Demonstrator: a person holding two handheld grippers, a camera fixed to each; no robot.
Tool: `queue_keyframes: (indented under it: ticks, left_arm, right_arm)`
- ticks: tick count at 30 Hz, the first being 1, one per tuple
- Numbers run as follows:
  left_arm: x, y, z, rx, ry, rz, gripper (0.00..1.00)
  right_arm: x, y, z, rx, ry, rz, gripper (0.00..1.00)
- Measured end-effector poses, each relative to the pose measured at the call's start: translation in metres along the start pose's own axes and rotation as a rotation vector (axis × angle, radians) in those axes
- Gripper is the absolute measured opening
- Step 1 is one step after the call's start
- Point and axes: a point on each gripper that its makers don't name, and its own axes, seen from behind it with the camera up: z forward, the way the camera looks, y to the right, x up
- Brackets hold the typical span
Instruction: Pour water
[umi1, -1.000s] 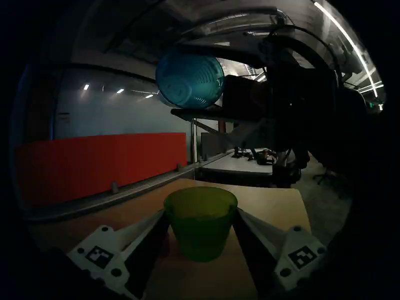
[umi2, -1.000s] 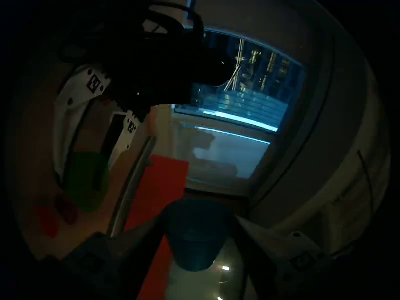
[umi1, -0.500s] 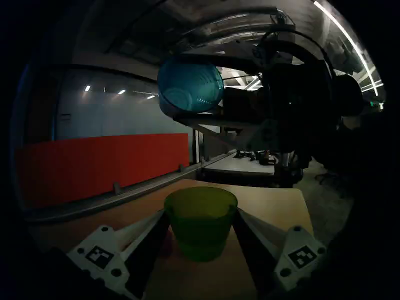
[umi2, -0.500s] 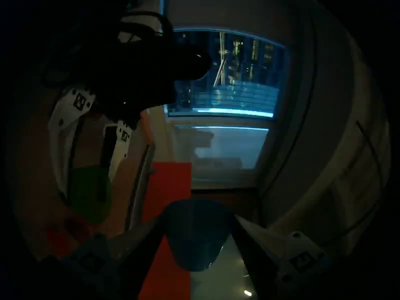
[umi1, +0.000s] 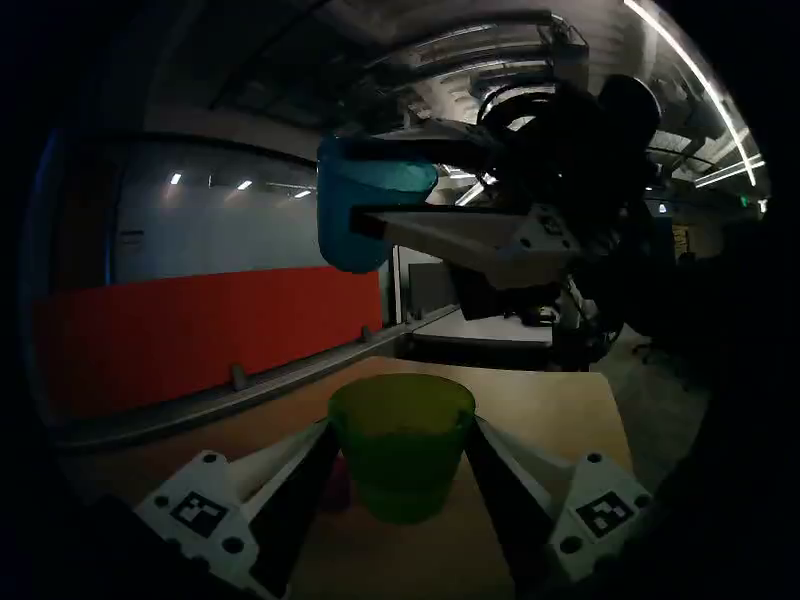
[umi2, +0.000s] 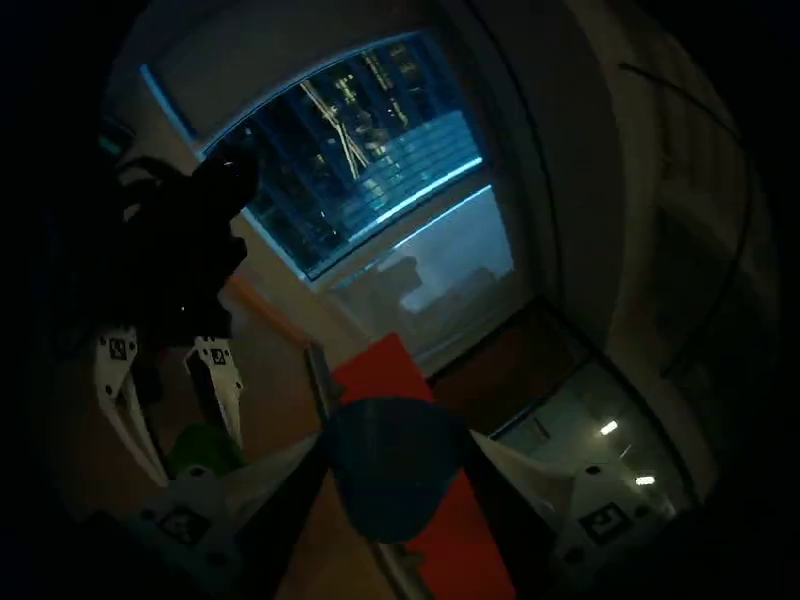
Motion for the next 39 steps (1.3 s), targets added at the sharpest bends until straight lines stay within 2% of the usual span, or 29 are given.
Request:
queue_keyframes:
  ticks: [10,12,15,18,24,39]
  left_arm:
    - [0.004,-0.002,-0.001,0.009,-0.001,0.008,0.84]
    - [0.004,-0.002,-0.002,0.010,-0.002,0.010,0.84]
    - [0.005,-0.004,-0.003,0.016,-0.003,0.012,0.84]
    - [0.006,-0.007,-0.004,0.026,-0.003,0.013,0.84]
    - [0.007,-0.014,-0.010,0.052,-0.009,0.016,0.84]
    - [0.000,-0.040,-0.046,0.154,-0.045,0.019,0.84]
  right_arm:
    - [0.014,-0.005,-0.006,0.071,0.052,0.490,0.91]
    - [0.014,-0.004,-0.007,0.081,0.055,0.570,0.91]
    - [0.013,-0.004,-0.010,0.099,0.057,0.658,0.91]
    - [0.008,-0.005,-0.012,0.104,0.052,0.685,0.92]
    - [-0.005,-0.009,-0.016,0.098,0.017,0.697,0.92]
    - [-0.038,-0.027,-0.036,0.097,-0.026,0.737,0.92]
